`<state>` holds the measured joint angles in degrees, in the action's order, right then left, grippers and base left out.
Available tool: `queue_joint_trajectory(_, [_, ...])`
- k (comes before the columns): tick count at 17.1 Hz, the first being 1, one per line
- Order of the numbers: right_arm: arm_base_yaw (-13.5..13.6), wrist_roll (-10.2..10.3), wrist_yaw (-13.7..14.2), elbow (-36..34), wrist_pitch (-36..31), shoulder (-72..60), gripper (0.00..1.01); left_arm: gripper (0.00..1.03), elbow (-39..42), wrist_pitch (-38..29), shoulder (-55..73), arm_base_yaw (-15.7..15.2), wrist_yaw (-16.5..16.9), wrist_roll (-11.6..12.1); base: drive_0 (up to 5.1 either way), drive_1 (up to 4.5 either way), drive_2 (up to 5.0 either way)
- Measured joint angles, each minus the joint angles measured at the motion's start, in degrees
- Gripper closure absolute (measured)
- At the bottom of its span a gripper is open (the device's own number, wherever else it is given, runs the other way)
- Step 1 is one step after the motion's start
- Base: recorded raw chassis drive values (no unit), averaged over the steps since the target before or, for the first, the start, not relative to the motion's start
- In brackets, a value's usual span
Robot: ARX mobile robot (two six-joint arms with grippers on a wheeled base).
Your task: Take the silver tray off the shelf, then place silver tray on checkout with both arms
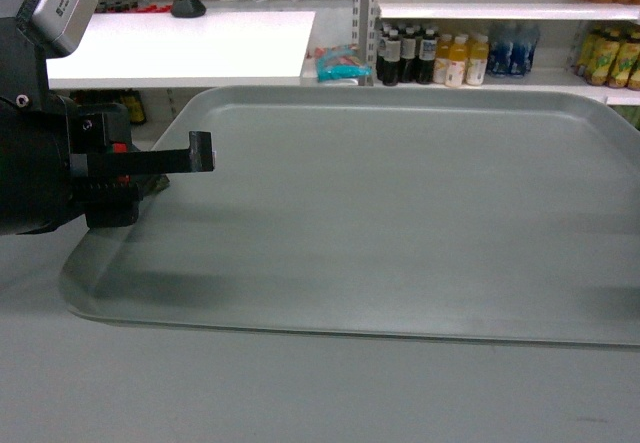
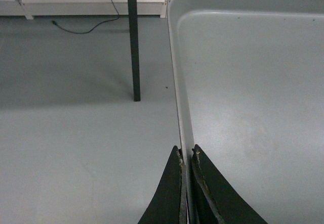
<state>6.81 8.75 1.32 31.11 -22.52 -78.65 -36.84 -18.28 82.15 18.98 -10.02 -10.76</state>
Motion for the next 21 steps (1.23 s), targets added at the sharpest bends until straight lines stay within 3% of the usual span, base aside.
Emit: queue_joint_trajectory(21, [0.02,0.00,0.02,0.00,0.09,-0.02,0.99,1.00,0.00,-0.24,-0.02,-0.07,0.02,0.00,-5.0,2.43,2.4])
